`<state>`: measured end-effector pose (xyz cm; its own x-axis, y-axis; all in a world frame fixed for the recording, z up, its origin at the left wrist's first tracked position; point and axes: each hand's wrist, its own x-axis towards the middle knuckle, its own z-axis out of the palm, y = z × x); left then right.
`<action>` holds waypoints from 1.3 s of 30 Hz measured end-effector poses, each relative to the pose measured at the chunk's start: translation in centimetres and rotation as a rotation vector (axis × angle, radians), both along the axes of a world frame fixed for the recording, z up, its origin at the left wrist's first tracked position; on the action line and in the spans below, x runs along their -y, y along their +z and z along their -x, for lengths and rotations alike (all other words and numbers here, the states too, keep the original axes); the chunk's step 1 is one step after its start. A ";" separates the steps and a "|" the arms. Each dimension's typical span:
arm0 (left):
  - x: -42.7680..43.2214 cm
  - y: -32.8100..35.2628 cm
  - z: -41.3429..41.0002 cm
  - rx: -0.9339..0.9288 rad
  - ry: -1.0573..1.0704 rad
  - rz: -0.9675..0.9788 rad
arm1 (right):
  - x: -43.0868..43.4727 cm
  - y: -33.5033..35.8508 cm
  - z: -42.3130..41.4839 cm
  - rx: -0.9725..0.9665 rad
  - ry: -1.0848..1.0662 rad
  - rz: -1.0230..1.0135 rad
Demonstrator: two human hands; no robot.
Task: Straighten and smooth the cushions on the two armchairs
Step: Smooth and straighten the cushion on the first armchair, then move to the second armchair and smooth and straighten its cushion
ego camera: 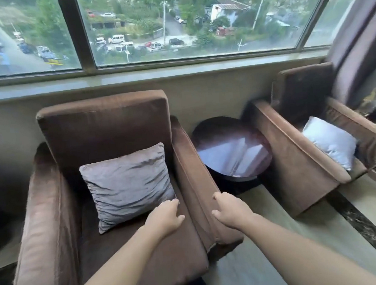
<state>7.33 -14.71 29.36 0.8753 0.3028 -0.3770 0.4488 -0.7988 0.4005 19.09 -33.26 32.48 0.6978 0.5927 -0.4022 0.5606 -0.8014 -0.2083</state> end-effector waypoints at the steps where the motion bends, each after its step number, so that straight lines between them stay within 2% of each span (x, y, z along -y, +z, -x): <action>1: 1.1 0.0 -0.5 -0.001 -0.031 0.010 | 1.5 0.4 0.1 0.009 -0.038 -0.001; 5: 7.0 0.8 -4.0 0.022 -0.166 0.069 | 8.5 1.7 0.1 0.038 -0.220 -0.026; 10: 15.7 2.5 -9.5 0.054 -0.340 0.045 | 17.0 2.1 -1.2 0.050 -0.437 -0.094; 15: 25.7 3.5 -16.4 0.023 -0.505 -0.036 | 27.1 1.1 -5.4 0.049 -0.629 -0.162; 19: 33.9 3.5 -22.7 -0.009 -0.549 -0.070 | 36.4 0.5 -10.3 0.031 -0.730 -0.211; 27: 48.4 4.0 -33.3 -0.024 -0.644 -0.144 | 52.2 -1.1 -18.4 -0.037 -0.858 -0.196; 33: 54.8 2.9 -42.9 -0.024 -0.698 -0.164 | 57.8 -2.4 -26.4 -0.114 -0.891 -0.196; 39: 59.4 0.3 -55.4 -0.055 -0.703 -0.146 | 62.2 -3.4 -39.9 -0.123 -0.841 -0.180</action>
